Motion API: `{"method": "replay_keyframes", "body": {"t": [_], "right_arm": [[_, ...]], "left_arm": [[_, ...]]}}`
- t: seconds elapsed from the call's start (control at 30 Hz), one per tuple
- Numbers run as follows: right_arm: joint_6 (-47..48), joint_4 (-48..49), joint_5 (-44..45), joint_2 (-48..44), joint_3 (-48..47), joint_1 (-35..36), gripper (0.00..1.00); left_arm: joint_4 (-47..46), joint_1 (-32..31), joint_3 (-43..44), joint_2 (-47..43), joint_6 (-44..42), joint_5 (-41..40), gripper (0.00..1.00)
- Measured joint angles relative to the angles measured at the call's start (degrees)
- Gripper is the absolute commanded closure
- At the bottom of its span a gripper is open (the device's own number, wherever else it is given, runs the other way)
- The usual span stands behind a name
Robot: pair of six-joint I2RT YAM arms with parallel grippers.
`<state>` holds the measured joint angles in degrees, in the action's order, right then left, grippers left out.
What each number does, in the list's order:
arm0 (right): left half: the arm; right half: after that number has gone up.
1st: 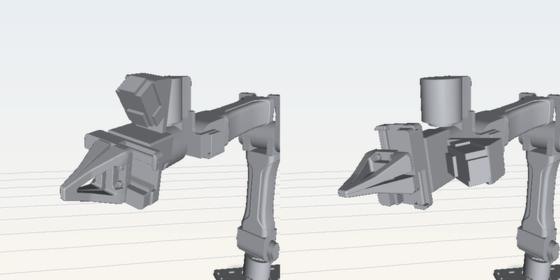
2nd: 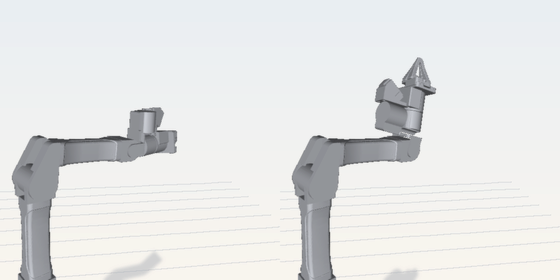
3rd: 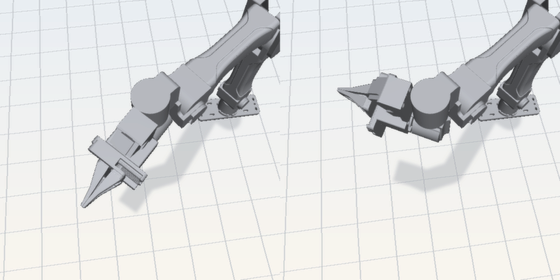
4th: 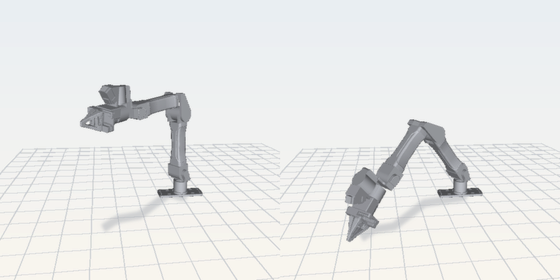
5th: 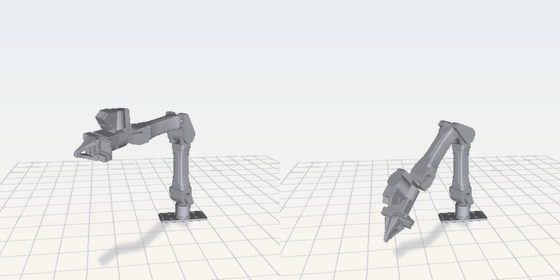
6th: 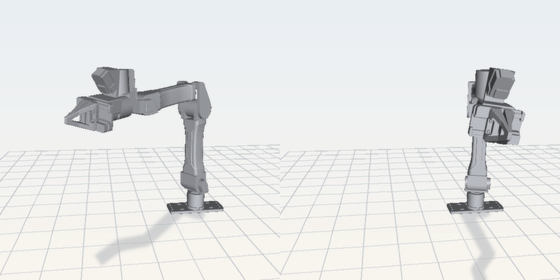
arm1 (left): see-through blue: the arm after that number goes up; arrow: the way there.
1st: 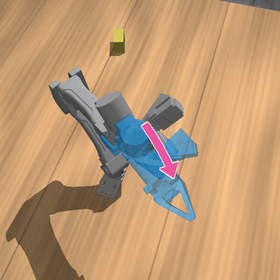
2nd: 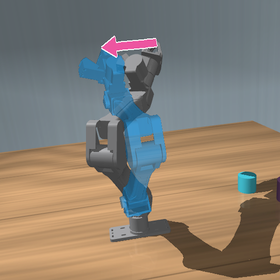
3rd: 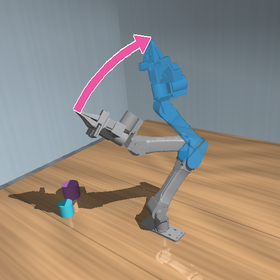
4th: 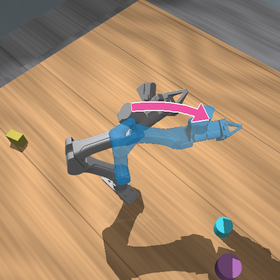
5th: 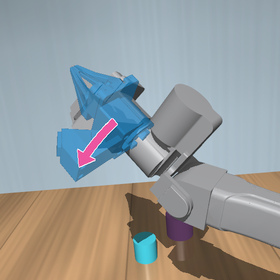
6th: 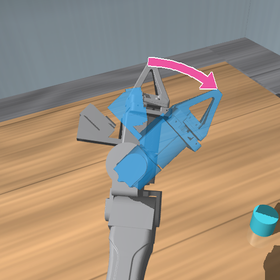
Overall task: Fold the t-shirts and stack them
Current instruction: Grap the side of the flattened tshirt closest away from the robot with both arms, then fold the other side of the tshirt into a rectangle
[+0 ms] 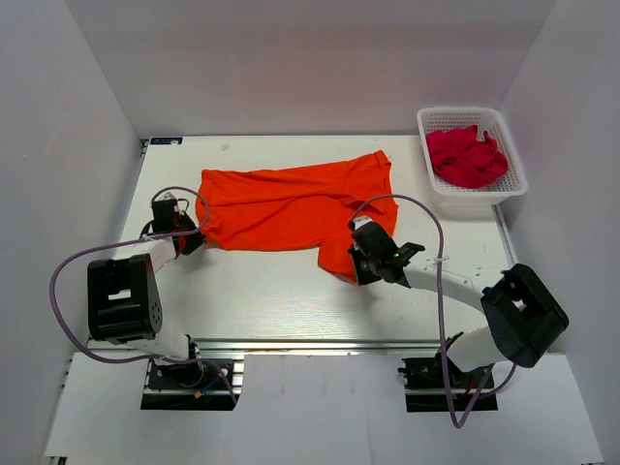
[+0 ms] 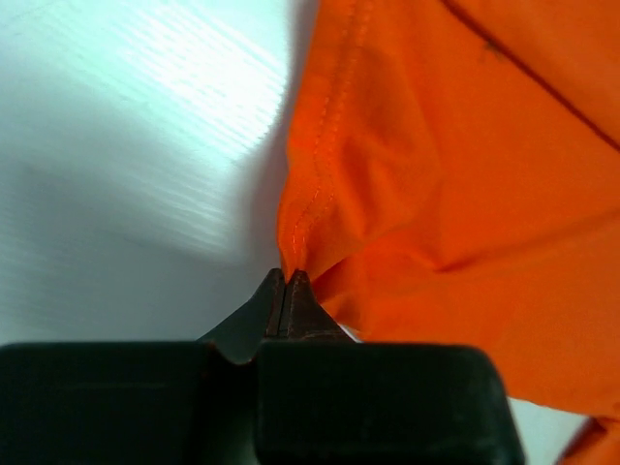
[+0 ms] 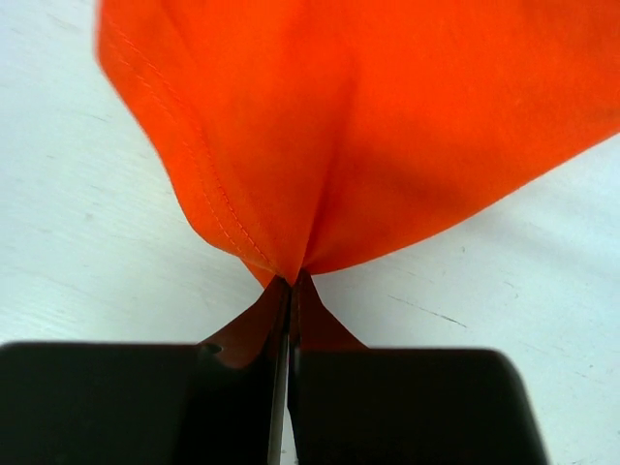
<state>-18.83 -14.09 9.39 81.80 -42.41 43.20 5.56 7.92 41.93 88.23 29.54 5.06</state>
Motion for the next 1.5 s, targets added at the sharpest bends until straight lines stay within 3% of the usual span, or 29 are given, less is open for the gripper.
{"method": "replay_keyframes", "body": {"t": [0.33, 0.8, 1.5], "right_arm": [[1.79, 0.02, 1.46, -1.88, -4.33, -0.72, 1.0], [4.5, 0.79, 3.28, 1.2, -14.91, -10.45, 1.0], [9.2, -3.74, -5.7, 19.89, -38.47, -22.45, 1.0]], "left_arm": [[0.9, 0.0, 1.62, -0.96, 0.57, 2.45, 1.0], [6.05, 0.0, 15.61, -0.11, 2.49, -4.28, 1.0], [11.65, 0.0, 37.27, 21.16, 3.21, -3.93, 1.0]]}}
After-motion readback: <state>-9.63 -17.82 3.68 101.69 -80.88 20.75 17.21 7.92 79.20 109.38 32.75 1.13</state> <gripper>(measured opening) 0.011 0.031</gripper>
